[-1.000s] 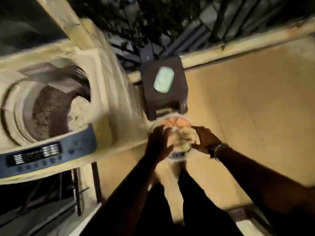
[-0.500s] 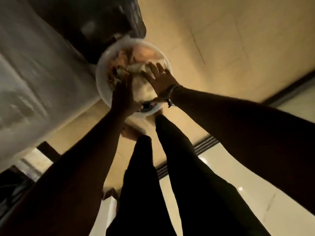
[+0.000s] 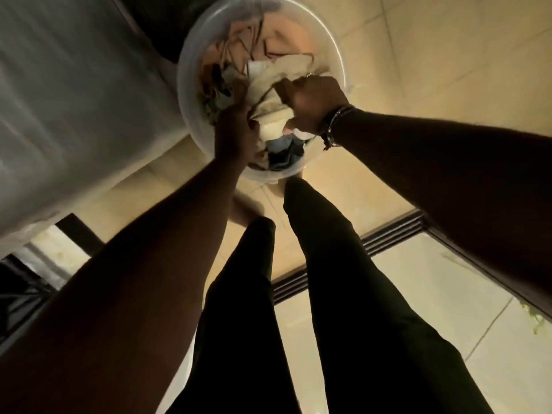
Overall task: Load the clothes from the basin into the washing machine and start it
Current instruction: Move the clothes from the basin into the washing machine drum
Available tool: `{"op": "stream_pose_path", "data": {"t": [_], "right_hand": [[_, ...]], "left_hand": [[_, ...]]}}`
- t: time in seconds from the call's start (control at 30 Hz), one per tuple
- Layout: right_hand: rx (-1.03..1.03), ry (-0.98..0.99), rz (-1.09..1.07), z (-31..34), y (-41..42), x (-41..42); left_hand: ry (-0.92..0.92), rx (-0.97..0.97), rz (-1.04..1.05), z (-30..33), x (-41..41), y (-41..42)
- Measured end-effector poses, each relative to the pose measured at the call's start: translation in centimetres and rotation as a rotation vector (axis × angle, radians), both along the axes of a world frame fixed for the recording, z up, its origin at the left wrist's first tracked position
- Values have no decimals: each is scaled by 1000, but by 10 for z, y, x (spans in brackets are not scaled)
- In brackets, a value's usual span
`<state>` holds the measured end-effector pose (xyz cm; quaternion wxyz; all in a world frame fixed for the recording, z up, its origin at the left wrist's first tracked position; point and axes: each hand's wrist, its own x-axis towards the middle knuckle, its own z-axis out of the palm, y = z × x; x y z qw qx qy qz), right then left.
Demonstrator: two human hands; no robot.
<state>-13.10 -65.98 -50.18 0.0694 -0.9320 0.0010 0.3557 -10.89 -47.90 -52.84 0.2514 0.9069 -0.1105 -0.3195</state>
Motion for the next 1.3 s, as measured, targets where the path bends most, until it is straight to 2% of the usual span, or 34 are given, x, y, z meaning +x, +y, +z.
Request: {"op": "stream_pose_path", "data": {"t": [0.1,0.2,0.33,0.53,0.6,0.73,0.8,0.9,1.07,1.3], "right_hand": [[41,-49,-104,32,5,4],[87,-74,-192,71,10,6],[114,-118,-265,138,11,1],[150,-208,-188,282,6,1],[182,-228,-222,332,9,1],[376,-367,-399,417,30,9],[541,-360,-509,445,46,17],[689,-416,-535,480,68,42],[774,-610,-334,570,113,109],[894,-730,-144,637,198,197]], "left_hand": [[-144,41,35,42,7,5],[-161,67,35,82,11,9],[-264,-6,12,143,9,22],[-399,-119,25,278,10,35],[-432,-173,48,329,10,40],[-460,-355,171,421,17,54],[-470,-432,211,463,26,65],[-522,-501,230,514,44,83],[-646,-533,331,584,90,125],[-866,-490,533,657,142,203]]}}
